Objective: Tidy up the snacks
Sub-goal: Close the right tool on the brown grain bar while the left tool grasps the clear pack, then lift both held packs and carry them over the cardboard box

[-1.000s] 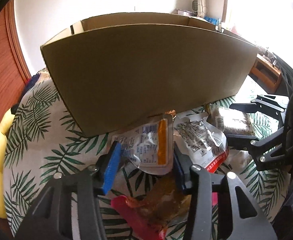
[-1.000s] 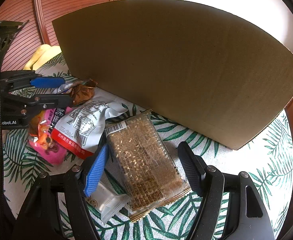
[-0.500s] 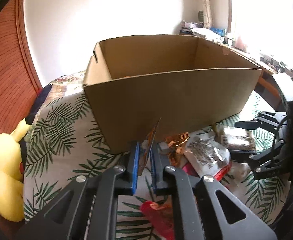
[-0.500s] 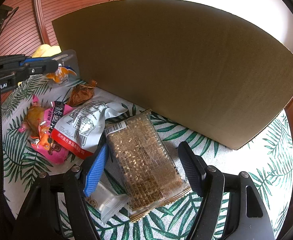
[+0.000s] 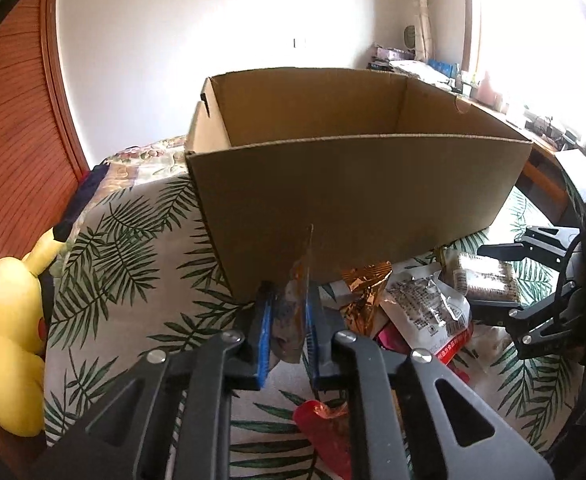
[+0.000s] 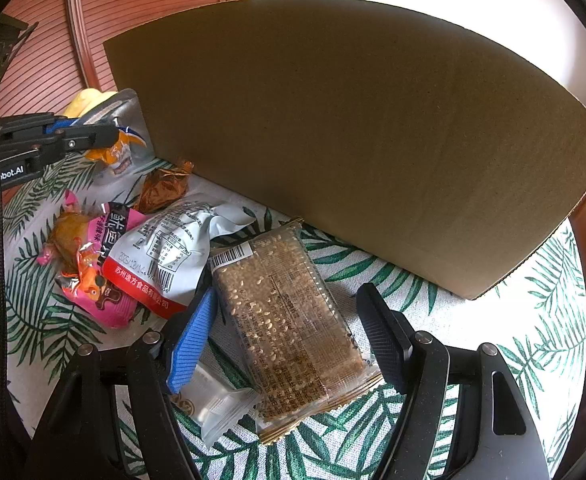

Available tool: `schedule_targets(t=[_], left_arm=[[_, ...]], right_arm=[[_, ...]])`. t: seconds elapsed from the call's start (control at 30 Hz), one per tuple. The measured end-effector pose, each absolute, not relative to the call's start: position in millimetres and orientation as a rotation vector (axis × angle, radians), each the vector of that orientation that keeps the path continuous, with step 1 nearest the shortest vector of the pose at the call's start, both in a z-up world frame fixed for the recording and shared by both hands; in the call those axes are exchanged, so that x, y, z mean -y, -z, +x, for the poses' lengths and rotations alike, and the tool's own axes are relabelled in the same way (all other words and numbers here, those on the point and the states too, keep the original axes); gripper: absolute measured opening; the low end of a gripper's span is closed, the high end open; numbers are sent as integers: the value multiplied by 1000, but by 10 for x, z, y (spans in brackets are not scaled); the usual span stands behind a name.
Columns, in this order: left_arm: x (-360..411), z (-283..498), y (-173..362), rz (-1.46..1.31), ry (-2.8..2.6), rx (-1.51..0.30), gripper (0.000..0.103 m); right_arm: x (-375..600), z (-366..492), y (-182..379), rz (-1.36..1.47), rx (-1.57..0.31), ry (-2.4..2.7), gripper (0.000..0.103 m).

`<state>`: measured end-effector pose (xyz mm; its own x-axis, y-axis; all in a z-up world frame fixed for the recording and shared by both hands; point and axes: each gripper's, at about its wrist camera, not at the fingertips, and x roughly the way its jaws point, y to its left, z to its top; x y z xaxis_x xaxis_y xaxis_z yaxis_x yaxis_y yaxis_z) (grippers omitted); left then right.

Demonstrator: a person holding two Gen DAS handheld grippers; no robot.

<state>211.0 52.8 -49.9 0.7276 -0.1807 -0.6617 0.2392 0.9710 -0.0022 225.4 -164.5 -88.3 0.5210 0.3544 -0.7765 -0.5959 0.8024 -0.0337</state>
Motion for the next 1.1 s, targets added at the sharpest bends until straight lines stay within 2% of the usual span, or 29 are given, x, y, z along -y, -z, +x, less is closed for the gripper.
schedule_targets(t=[0.37,0.6,0.7,1.1], left_arm=[[-592,1947,301,39,250,-656,11],[-526,1870,248,22,276,-641,12],[-511,1854,235,16,288,-638,12],[-439,1811,126,1,316,-604,12]], right_arm=[[1654,2255,883,-313,-848,-579,72],[1721,2258,861,-298,-833,-579,50],[1767,2230,841,-300,-825,-575,46],[1946,2040,634,-282,-765,-554,43]])
